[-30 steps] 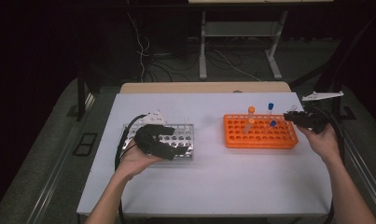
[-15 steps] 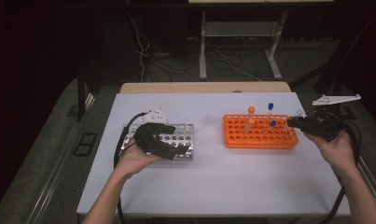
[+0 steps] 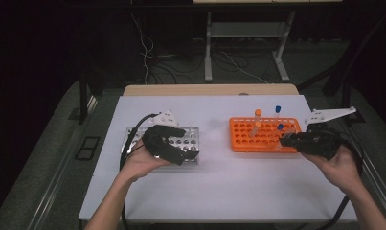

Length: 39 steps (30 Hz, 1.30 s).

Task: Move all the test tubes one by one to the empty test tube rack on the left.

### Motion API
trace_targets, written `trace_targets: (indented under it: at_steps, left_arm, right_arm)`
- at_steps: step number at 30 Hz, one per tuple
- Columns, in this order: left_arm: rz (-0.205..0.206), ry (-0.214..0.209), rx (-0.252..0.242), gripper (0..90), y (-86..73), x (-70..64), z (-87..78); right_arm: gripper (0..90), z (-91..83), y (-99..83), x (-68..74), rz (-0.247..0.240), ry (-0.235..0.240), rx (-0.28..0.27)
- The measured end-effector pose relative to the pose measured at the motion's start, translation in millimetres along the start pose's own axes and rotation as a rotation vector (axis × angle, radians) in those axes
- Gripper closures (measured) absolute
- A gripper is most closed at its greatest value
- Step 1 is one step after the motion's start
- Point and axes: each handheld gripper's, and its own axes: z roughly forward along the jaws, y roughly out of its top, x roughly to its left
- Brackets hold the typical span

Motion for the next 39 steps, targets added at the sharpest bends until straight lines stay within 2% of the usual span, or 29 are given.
trace_targets:
  at_steps: [9,17,25,26,30,35,39]
  left_arm:
    - [0.044,-0.03,0.035,12.8,10.4,-7.0,8.3]
    - [0.082,-0.071,0.072,13.7,19.9,-15.1,19.1]
    - [0.118,-0.117,0.118,17.3,27.7,-22.5,32.5]
    - [0.12,-0.124,0.122,19.5,28.7,-23.6,34.1]
    - [0.148,-0.156,0.146,24.3,32.9,-28.6,40.9]
    - [0.202,-0.191,0.184,39.3,36.6,-36.8,49.7]
    - [0.229,-0.212,0.201,48.6,37.2,-40.5,53.6]
  right_arm:
    - [75.0,27.7,14.7,39.4,-0.115,0.098,0.062]
    - [74.9,54.9,21.7,66.0,-0.167,0.166,0.107]
    - [75.0,79.1,28.8,88.6,-0.212,0.228,0.125]
    - [74.9,83.7,30.5,94.3,-0.222,0.242,0.131]
    - [74.9,89.4,32.7,102.0,-0.238,0.258,0.132]
    - [74.9,96.0,35.0,114.3,-0.271,0.283,0.137]
    - [74.9,99.0,35.6,121.4,-0.288,0.293,0.14]
